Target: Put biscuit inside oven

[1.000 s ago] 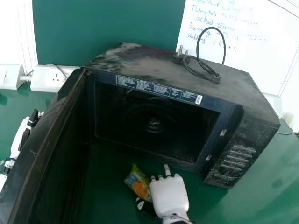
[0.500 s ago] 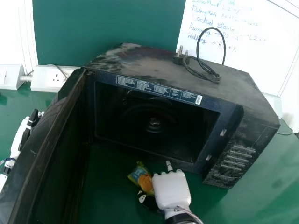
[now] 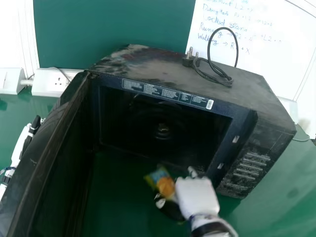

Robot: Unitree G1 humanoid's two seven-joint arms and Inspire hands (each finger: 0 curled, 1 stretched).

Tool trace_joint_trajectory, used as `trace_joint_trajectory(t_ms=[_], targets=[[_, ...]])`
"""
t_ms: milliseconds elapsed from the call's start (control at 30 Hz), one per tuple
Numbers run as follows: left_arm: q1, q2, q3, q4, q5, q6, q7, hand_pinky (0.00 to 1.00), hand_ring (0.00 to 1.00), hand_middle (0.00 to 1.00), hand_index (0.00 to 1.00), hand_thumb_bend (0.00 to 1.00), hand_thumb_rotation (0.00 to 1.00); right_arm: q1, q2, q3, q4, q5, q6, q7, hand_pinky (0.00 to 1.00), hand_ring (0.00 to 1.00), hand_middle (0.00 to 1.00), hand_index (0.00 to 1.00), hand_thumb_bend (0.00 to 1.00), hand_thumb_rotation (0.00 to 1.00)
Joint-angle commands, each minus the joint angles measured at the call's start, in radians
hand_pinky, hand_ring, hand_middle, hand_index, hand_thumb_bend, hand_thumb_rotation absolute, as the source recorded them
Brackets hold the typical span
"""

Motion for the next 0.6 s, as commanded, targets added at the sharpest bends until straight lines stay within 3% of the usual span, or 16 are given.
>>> trace_joint_trajectory(t_ms=[0, 100, 200, 333, 433, 567], targets=[[0.005, 0.001, -0.005, -0.014, 0.002, 0.005, 0.009, 0.31, 0.37, 0.43, 0.48, 0.52, 0.08, -0.044, 0.015, -0.016, -0.014, 0.003, -0.003, 0.015, 0.44, 0.44, 0.42, 0.51, 0.53, 0.0], [0.008, 0.0, -0.007, -0.02, -0.001, 0.009, 0.009, 0.31, 0.37, 0.43, 0.48, 0.52, 0.07, -0.093, 0.019, -0.027, 0.001, 0.009, -0.004, 0.028, 0.35, 0.36, 0.47, 0.49, 0.53, 0.0], [0.011, -0.001, -0.007, -0.028, -0.002, 0.017, 0.012, 0.31, 0.37, 0.44, 0.48, 0.52, 0.07, -0.126, 0.025, -0.034, 0.006, 0.026, -0.005, 0.024, 0.34, 0.34, 0.47, 0.49, 0.53, 0.01], [0.01, 0.001, -0.008, -0.028, 0.002, 0.012, 0.012, 0.31, 0.37, 0.43, 0.48, 0.52, 0.07, -0.168, 0.012, -0.038, 0.02, 0.027, -0.021, 0.014, 0.37, 0.36, 0.47, 0.49, 0.53, 0.0], [0.011, 0.002, -0.009, -0.035, 0.002, 0.018, 0.013, 0.3, 0.37, 0.43, 0.48, 0.52, 0.07, -0.194, 0.022, -0.042, 0.035, 0.05, -0.019, -0.009, 0.32, 0.32, 0.47, 0.48, 0.53, 0.0], [0.019, -0.001, -0.008, -0.055, 0.0, 0.038, 0.021, 0.31, 0.37, 0.43, 0.48, 0.52, 0.07, -0.231, 0.039, -0.041, 0.069, 0.078, -0.007, -0.025, 0.4, 0.4, 0.42, 0.51, 0.53, 0.0]])
